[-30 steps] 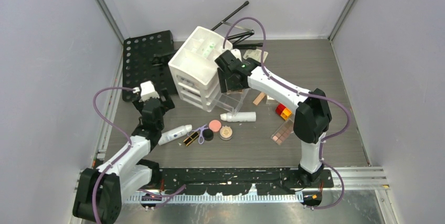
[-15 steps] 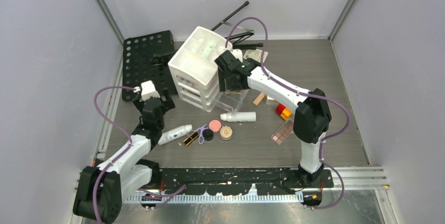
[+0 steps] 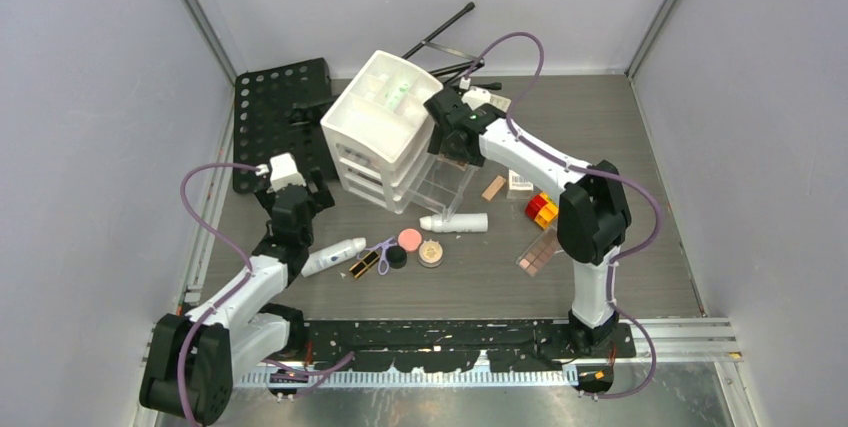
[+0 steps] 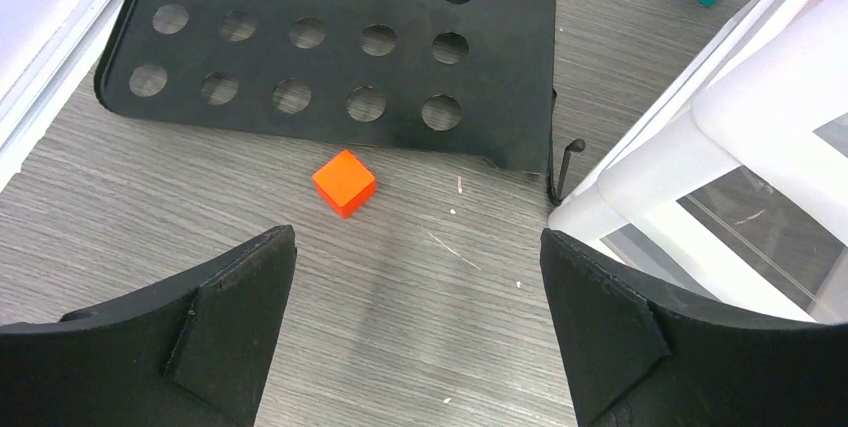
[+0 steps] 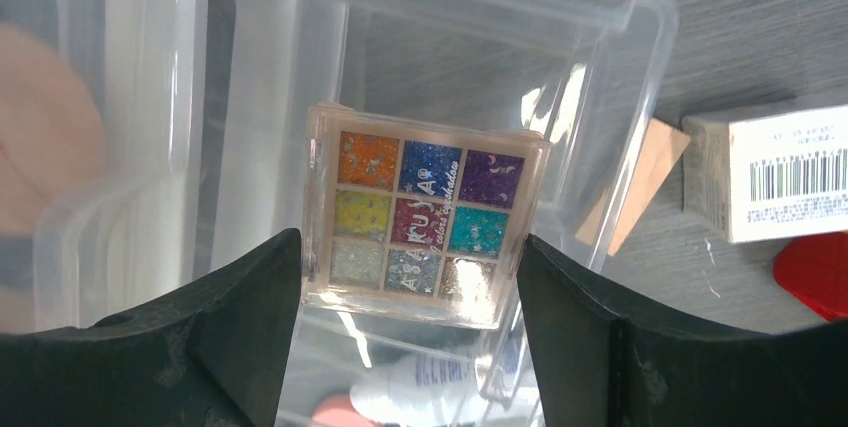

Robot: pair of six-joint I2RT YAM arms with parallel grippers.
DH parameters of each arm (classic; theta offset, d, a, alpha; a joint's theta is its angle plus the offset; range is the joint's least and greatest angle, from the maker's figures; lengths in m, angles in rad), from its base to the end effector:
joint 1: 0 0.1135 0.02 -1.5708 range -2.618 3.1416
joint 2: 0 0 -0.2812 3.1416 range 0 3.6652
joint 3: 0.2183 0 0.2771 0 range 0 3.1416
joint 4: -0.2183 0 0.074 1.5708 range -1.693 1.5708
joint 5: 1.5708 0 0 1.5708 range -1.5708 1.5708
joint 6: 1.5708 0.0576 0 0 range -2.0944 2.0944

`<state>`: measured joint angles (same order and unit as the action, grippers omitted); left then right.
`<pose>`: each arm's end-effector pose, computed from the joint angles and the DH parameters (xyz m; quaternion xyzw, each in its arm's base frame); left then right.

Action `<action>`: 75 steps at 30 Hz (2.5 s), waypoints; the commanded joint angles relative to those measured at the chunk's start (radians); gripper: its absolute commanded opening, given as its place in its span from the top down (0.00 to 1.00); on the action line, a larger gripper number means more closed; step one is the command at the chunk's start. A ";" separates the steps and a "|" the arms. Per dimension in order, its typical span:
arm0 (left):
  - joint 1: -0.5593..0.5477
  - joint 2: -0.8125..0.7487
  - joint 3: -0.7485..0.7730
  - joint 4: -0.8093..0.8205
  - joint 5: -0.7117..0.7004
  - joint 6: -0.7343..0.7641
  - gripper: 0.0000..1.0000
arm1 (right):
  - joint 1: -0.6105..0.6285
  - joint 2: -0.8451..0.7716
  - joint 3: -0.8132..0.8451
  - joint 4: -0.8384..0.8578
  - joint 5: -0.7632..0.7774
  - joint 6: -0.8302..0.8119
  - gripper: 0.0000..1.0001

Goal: Organize the makeup
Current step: Place the makeup in the drawer, then pick up the makeup from the center of the board.

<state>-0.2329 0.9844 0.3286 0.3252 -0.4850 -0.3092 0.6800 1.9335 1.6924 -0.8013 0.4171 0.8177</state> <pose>0.2335 -0.0278 0.1898 -0.1696 0.7841 0.0372 0.5958 0.3729 0.2715 0.2607 0.1189 0.9384 0.0275 0.3232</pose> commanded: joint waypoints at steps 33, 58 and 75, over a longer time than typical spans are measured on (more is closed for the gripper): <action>-0.002 0.004 0.043 0.059 -0.016 -0.008 0.06 | -0.060 0.040 0.167 0.023 0.035 0.051 0.13; -0.002 0.017 0.054 0.047 -0.015 -0.016 0.06 | -0.222 -0.538 -0.429 0.016 0.017 -0.069 0.11; -0.002 0.043 0.069 0.043 -0.007 -0.019 0.06 | -0.202 -0.749 -0.853 -0.060 -0.041 0.229 0.05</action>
<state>-0.2329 1.0233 0.3588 0.3248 -0.4850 -0.3149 0.4618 1.2121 0.9104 -0.8783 0.3859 0.9470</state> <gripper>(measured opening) 0.943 0.954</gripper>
